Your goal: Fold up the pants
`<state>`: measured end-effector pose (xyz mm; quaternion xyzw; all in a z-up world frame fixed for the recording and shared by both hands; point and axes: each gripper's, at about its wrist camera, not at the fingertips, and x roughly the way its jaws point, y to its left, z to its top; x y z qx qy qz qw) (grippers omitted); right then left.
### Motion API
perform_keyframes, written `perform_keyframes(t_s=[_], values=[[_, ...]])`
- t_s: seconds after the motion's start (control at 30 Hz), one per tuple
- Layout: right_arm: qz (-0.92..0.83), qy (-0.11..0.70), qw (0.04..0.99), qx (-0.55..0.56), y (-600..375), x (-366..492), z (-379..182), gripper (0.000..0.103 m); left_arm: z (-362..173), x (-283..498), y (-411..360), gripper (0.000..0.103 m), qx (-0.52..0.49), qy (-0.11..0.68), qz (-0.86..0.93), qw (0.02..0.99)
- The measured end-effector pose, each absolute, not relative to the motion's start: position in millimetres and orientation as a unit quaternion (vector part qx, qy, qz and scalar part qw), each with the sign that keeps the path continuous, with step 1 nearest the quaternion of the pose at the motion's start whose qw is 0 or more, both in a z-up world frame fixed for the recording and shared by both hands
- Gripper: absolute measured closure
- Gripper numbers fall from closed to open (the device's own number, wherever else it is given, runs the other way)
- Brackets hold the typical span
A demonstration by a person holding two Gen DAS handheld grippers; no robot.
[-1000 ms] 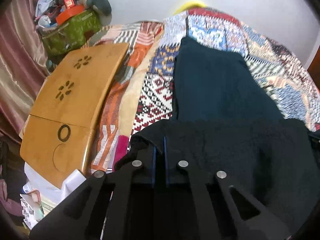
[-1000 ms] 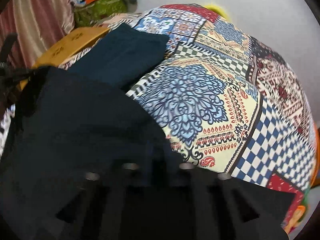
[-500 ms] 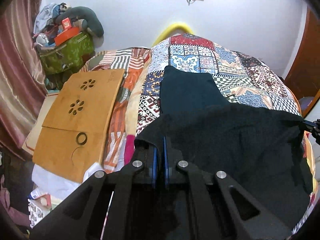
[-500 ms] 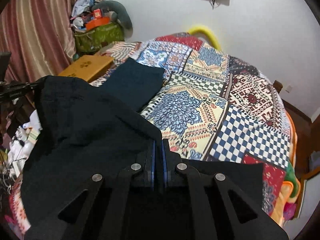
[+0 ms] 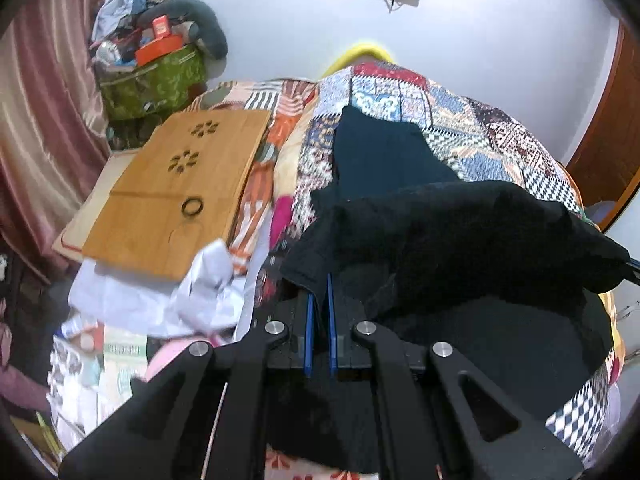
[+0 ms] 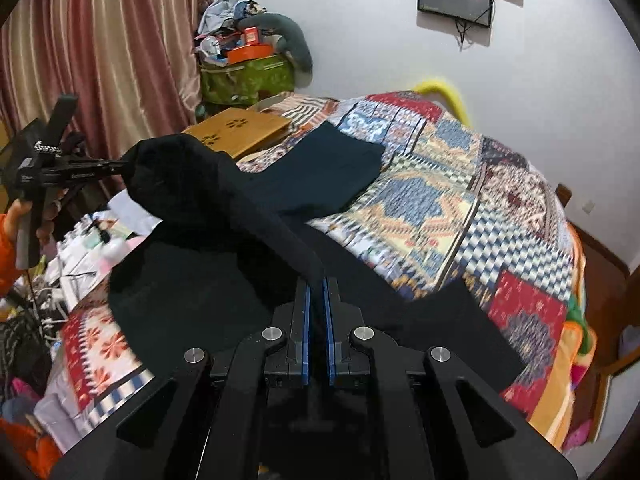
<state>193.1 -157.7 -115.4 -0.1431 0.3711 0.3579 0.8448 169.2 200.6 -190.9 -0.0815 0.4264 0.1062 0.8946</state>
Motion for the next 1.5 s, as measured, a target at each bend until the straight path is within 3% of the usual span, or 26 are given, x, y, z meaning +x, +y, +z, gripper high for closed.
perform_keyframes(t_s=[0.4, 0.63, 0.73, 0.8, 0.93, 1.03, 1.5], values=[[0.349, 0.409, 0.836, -0.113, -165.8, 146.7, -152.6, 0.094, -250.5, 114.1, 204.4, 0.097, -0.104, 0.502, 0.111, 0.851], [0.339, 0.385, 0.851, -0.111, -182.4, 141.1, -131.4, 0.091, -226.3, 100.0, 203.2, 0.095, -0.067, 0.492, 0.122, 0.859], [0.322, 0.375, 0.864, -0.099, -194.1, 149.1, -122.2, 0.084, -210.6, 106.3, 198.1, 0.086, -0.054, 0.478, 0.121, 0.868], [0.306, 0.37, 0.872, -0.092, -201.6, 158.1, -118.2, 0.069, -204.7, 116.0, 192.4, 0.075, -0.056, 0.471, 0.114, 0.873], [0.271, 0.379, 0.882, -0.077, -214.2, 184.9, -118.3, 0.059, -203.4, 147.9, 175.1, 0.035, -0.054, 0.468, 0.107, 0.876], [0.241, 0.386, 0.886, -0.085, -220.1, 208.6, -125.5, 0.048, -208.3, 180.6, 160.1, 0.023, -0.049, 0.475, 0.105, 0.872], [0.206, 0.477, 0.852, -0.058, -227.5, 331.0, -193.8, 0.048, -256.5, 278.4, 135.8, 0.015, -0.071, 0.511, 0.076, 0.854]])
